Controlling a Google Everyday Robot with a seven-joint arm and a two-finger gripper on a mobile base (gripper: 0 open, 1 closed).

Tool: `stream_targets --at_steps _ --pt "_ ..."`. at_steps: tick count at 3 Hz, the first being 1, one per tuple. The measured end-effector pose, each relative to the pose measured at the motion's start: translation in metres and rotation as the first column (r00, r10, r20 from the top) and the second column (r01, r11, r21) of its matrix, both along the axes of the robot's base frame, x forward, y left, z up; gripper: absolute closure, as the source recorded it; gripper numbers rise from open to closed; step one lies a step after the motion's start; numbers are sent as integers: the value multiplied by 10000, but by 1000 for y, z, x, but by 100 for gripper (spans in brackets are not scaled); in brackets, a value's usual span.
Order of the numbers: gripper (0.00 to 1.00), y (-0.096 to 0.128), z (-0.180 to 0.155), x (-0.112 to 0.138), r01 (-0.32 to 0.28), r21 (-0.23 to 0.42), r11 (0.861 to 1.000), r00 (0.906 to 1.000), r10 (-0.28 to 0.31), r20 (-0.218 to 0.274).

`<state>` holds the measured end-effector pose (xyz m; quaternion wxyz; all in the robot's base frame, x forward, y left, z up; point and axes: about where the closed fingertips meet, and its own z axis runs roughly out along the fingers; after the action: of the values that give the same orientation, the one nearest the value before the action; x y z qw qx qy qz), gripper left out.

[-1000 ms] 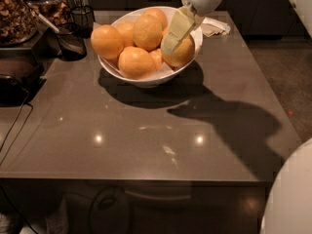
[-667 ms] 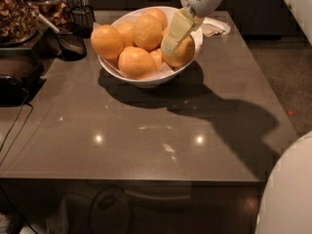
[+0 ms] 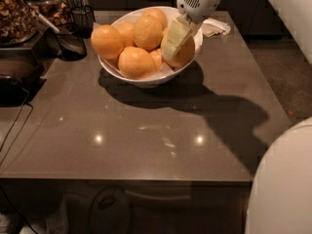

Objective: Pick orange from white bowl

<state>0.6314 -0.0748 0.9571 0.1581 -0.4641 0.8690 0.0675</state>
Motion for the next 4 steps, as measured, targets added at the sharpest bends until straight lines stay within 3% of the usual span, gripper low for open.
stream_targets --at_steps 2,4 --pt "28 1 -19 10 36 -238 9997 9996 -43 -262" --pt "70 1 -19 10 33 -236 9997 9997 -39 -259"
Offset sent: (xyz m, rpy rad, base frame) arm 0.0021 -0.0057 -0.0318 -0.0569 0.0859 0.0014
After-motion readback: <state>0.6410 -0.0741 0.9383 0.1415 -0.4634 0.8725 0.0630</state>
